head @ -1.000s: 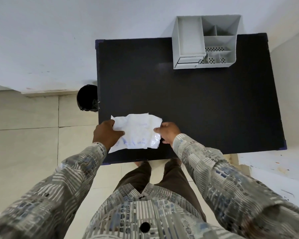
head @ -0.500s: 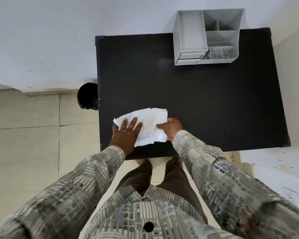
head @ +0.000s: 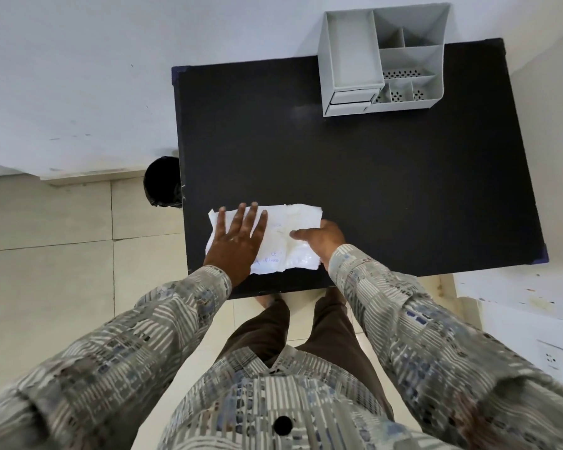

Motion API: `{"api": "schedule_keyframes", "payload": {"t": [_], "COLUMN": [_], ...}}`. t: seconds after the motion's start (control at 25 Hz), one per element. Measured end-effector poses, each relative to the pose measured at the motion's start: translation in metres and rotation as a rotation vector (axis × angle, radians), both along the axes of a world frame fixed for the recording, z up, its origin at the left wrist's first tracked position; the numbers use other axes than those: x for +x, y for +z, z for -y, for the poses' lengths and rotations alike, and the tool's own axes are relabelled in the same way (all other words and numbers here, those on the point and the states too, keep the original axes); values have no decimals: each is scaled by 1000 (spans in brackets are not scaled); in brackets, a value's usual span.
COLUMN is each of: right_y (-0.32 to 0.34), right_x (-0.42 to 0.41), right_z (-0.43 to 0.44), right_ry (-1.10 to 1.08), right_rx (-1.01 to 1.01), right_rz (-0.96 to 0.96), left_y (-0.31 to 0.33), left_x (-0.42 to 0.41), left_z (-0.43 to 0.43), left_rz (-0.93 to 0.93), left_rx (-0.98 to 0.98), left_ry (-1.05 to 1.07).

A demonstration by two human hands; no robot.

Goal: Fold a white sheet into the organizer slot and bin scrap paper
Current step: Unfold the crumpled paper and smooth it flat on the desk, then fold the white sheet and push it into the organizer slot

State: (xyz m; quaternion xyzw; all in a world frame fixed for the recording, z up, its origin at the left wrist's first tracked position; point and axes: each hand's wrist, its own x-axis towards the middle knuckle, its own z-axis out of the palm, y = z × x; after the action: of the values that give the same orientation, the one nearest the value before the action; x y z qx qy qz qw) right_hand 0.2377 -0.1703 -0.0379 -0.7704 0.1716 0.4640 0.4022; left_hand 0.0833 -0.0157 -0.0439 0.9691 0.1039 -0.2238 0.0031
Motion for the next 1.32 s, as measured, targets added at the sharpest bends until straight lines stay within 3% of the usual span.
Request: {"api": "schedule_keyframes", "payload": {"t": [0.12, 0.2, 0.36, 0.52, 0.68, 0.84, 0.92, 1.0, 1.12, 1.24, 1.32], "right_y": [-1, 1, -1, -2, -7, 7, 20, 41, 82, 142, 170], "right_x": [3, 6, 13, 19, 22, 37, 46, 53, 67, 76, 77], "right_z": [1, 3, 12, 20, 31, 52, 61, 68, 64, 38, 17], "right_ry": [-50, -44, 58, -18, -53, -48, -72, -43, 215, 745, 1006], "right_rx": [-60, -11, -125, -200, -143, -161, -101, -30, 40, 32, 18], "right_rz": [123, 70, 87, 209, 162, 185, 178, 164, 222, 411, 511], "left_y": [-10, -11, -8, -12, -11, 2, 18, 38, 74, 122, 136], "left_x": [-9, -13, -13, -9, -8, -1, 6, 11, 32, 62, 78], "left_z": [4, 6, 7, 10, 24, 18, 9, 2, 2, 13, 25], "left_rz": [58, -36, 10, -84, -195, -290, -216, 11, 270, 242, 209], "left_rx": [-232, -307, -461, -373, -174, -191, -233, -338, -651, -1173, -1298], "left_ry": [-89, -7, 191, 242, 237, 254, 229, 228, 423, 717, 709]}}
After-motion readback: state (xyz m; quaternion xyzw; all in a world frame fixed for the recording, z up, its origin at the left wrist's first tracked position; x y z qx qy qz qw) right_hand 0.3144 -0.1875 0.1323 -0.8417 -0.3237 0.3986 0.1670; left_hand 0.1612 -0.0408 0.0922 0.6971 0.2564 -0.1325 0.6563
